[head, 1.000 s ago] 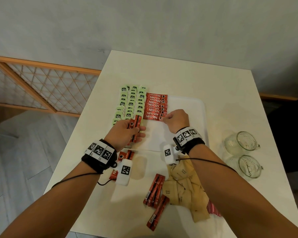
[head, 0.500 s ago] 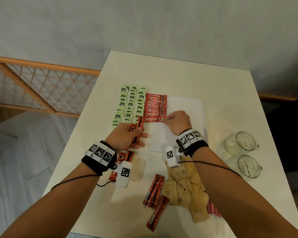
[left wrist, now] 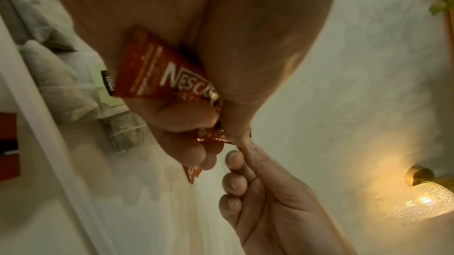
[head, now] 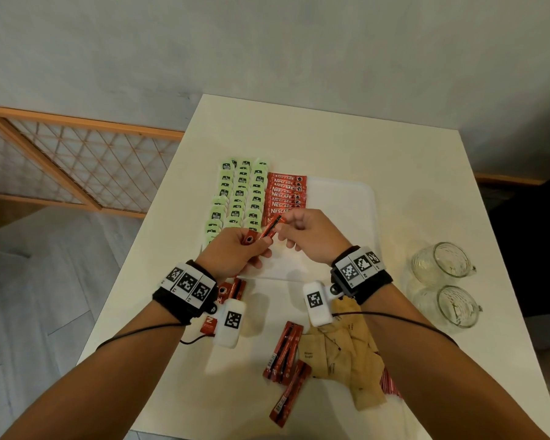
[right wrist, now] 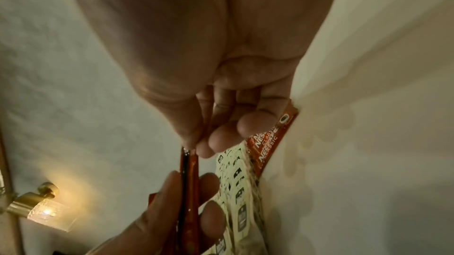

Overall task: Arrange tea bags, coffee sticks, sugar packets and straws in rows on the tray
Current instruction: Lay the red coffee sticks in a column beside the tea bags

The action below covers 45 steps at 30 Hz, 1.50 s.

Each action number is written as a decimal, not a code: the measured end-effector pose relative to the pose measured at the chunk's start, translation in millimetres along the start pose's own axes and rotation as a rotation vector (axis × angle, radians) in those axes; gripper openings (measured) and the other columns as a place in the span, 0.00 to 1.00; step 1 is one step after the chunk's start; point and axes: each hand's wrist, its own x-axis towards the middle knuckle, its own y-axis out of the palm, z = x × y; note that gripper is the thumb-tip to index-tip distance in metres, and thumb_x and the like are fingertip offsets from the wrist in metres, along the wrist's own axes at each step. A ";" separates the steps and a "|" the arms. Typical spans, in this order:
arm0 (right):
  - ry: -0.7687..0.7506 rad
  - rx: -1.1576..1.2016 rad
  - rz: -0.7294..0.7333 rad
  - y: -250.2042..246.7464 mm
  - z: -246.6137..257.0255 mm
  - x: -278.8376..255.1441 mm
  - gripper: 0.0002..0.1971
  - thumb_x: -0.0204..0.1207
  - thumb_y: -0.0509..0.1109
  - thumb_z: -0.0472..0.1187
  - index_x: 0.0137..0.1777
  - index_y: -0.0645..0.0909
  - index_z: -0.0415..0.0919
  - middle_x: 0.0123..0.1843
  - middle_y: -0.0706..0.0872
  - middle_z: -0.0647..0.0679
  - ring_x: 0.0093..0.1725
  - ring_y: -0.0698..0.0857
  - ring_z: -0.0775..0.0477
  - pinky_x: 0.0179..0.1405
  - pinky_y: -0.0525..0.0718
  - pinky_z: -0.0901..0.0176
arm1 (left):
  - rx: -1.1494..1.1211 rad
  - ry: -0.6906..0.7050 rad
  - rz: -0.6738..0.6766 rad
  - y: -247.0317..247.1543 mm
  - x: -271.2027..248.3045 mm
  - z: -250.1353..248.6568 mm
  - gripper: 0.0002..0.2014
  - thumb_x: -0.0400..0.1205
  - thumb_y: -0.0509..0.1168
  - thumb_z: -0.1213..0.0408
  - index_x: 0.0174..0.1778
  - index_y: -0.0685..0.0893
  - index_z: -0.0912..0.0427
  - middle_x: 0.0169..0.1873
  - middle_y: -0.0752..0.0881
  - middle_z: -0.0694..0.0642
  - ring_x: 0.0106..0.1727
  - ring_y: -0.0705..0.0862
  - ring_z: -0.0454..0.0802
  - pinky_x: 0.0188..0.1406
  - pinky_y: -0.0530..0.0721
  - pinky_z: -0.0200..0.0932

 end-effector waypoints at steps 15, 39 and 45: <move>0.004 0.118 0.005 -13.0 -20.9 -16.3 0.05 0.83 0.74 0.38 0.55 0.89 0.46 0.41 0.92 0.51 0.36 0.87 0.56 0.41 0.86 0.62 | -0.051 0.104 -0.128 -9.1 1.7 -0.8 0.07 0.82 0.72 0.68 0.53 0.89 0.66 0.31 0.87 0.60 0.24 0.81 0.45 0.21 0.76 0.29; 0.156 -0.389 -0.334 -16.1 -38.2 34.8 0.09 0.75 0.81 0.45 0.38 0.83 0.52 0.37 0.85 0.58 0.43 0.86 0.50 0.50 0.85 0.57 | -0.119 0.009 -0.172 -8.9 8.1 3.5 0.05 0.83 0.68 0.69 0.52 0.88 0.61 0.40 0.88 0.58 0.28 0.82 0.44 0.23 0.75 0.35; 0.190 -0.379 -0.351 -14.7 -33.6 38.4 0.10 0.76 0.80 0.46 0.37 0.83 0.53 0.36 0.84 0.57 0.42 0.86 0.50 0.45 0.80 0.60 | -0.203 -0.067 -0.155 -10.5 8.8 -0.8 0.11 0.86 0.63 0.63 0.56 0.87 0.64 0.45 0.90 0.58 0.31 0.82 0.46 0.27 0.73 0.39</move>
